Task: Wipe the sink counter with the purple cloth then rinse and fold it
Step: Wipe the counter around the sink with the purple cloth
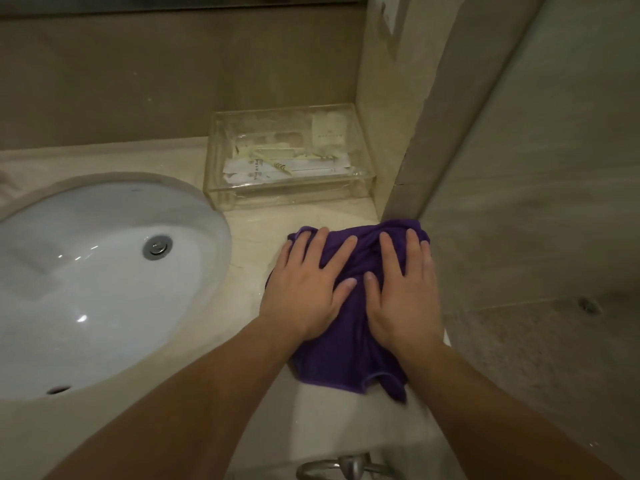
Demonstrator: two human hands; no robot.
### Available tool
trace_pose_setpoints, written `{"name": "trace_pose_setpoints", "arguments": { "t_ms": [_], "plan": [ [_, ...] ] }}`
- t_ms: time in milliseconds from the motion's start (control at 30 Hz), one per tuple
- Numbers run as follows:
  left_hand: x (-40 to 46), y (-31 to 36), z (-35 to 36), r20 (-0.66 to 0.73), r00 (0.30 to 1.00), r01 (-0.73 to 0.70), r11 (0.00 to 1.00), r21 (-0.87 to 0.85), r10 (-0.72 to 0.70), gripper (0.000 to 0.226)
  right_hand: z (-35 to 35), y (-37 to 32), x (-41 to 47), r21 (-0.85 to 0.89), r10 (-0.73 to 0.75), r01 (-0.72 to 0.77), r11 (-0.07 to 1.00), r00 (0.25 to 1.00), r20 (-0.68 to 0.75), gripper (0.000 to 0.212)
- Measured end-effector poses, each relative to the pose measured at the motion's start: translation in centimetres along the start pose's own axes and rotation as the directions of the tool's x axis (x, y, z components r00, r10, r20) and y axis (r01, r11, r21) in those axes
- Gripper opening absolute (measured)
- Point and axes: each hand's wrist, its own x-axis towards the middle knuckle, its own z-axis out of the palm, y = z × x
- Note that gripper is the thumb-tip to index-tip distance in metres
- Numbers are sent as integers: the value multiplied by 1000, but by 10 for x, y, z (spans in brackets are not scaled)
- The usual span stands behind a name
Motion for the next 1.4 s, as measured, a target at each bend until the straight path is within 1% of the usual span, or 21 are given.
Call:
{"name": "trace_pose_setpoints", "arguments": {
  "t_ms": [133,200,333,433,567,633,667,733,800,867,933,1000,1067,1133,1200,1300,1400],
  "plan": [
    [19,-17,-5,-16,1000,-18,1000,13,18,62,1,-10,18,-2,-4,4,1000,1000,-12,67],
    [25,-26,-7,3,1000,-17,1000,14,17,62,2,-17,23,-4,3,-3,1000,1000,-8,67],
    [34,-41,-10,15,1000,-9,1000,6,9,63,10,-33,30,-22,36,-36,999,999,14,60],
    [37,-52,-11,-1,1000,-2,1000,-2,2,61,16,-46,33,-60,43,-42,997,999,28,62],
    [39,-70,-11,-15,1000,-3,1000,2,3,59,21,-61,37,-96,28,-26,995,1000,11,67],
    [38,-75,-10,-23,1000,-6,1000,13,6,58,24,-67,38,-130,19,-15,991,999,34,69],
    [37,-78,-9,-33,999,7,1000,12,-7,58,24,-68,40,-145,-6,12,989,999,43,69],
    [31,-87,-10,-49,998,50,999,12,-49,59,22,-70,48,-127,-104,111,986,993,64,71],
    [22,-100,-10,-46,996,73,997,18,-73,62,19,-68,62,-84,-215,227,970,968,129,73],
    [14,-106,-11,-40,996,77,997,29,-76,64,16,-65,74,-99,-280,303,948,940,197,76],
    [11,-105,-12,-33,997,76,997,26,-75,62,13,-62,78,-169,-310,345,923,929,201,83],
    [5,-102,-12,-21,998,67,998,8,-67,60,10,-59,72,-234,-333,368,900,927,175,87],
    [-2,-99,-12,-16,999,46,999,-8,-46,62,5,-54,66,-242,-362,392,888,918,160,86],
    [-18,-94,-12,-13,1000,20,1000,-22,-20,65,3,-47,50,-201,-380,401,894,915,138,81],
    [-33,-91,-13,-9,1000,-14,1000,-23,14,64,4,-43,32,-123,-398,412,903,909,125,78],
    [-54,-89,-17,6,999,-52,995,-79,53,60,2,-35,11,13,-399,404,915,896,193,81],
    [-75,-83,-20,-1,997,-72,986,-152,73,61,-2,-25,-9,86,-410,401,912,888,209,85]
  ]
}}
